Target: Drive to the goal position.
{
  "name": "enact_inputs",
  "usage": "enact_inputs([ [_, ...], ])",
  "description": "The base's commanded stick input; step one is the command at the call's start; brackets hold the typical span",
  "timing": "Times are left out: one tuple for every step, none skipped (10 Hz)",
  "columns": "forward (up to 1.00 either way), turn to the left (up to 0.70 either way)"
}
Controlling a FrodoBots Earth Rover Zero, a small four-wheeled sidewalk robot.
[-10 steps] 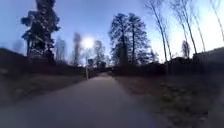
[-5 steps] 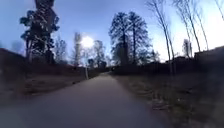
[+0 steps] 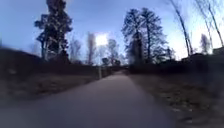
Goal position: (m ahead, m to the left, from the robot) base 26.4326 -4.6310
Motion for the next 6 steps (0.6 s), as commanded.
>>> enact_inputs([
  [1.0, 0.0],
  [1.0, 0.0],
  [1.0, 0.0],
  [1.0, 0.0],
  [1.0, 0.0],
  [1.0, 0.0],
])
